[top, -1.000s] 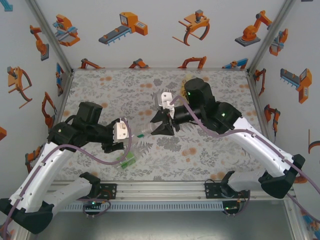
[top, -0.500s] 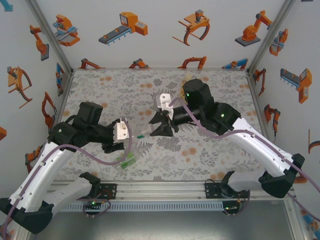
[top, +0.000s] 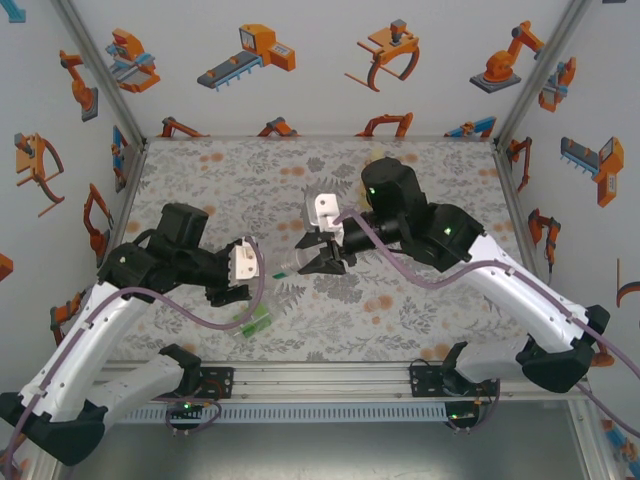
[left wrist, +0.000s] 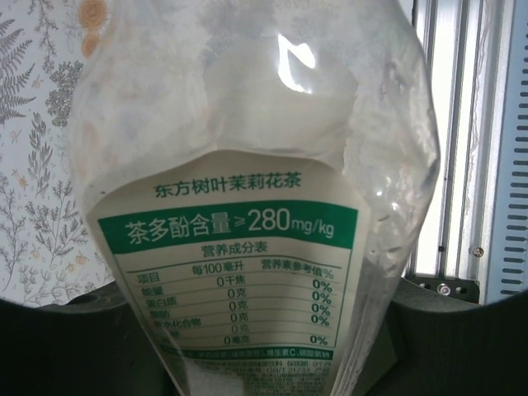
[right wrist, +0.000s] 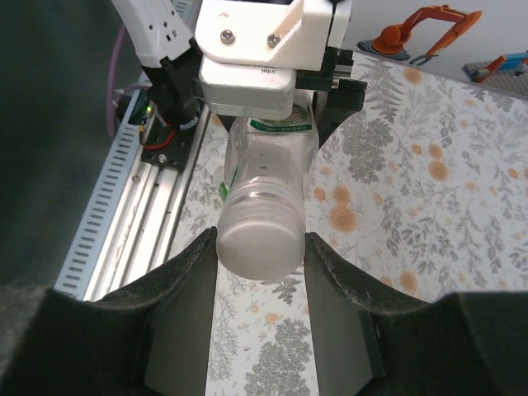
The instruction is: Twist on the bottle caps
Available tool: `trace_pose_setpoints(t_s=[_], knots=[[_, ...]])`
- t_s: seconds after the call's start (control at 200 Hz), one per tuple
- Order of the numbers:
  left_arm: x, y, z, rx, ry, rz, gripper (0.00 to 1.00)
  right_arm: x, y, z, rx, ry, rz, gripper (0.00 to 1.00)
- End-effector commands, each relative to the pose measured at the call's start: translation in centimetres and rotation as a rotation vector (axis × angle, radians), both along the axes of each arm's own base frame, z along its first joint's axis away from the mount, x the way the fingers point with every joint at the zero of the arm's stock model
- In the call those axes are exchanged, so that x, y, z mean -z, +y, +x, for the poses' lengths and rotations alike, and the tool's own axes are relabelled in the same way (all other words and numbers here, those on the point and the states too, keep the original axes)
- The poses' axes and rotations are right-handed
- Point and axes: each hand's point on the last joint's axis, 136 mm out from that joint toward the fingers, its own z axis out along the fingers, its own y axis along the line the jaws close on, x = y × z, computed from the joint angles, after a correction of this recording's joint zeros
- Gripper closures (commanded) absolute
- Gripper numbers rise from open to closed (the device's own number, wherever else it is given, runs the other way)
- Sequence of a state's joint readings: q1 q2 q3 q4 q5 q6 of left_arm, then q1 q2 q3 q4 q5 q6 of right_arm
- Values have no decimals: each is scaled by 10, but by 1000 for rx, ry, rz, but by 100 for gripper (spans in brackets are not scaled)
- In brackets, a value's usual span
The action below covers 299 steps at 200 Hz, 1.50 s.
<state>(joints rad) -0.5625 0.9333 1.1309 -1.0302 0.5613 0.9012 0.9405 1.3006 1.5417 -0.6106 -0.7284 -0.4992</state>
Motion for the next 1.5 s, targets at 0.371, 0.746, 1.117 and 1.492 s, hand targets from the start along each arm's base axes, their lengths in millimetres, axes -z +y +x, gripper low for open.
trace_pose_setpoints(t_s=[0.371, 0.746, 1.117, 1.492], knots=[[-10, -10, -8, 48, 51, -54, 100, 22, 1, -10, -37, -144, -100, 100], [-16, -13, 3, 8, -14, -94, 100, 32, 10, 3, 180, 242, -77, 100], [-21, -18, 23, -55, -75, -129, 100, 74, -2, 46, 765, 1075, -124, 100], [-26, -23, 32, -67, -111, -157, 100, 117, -14, 63, 1047, 1609, -191, 78]])
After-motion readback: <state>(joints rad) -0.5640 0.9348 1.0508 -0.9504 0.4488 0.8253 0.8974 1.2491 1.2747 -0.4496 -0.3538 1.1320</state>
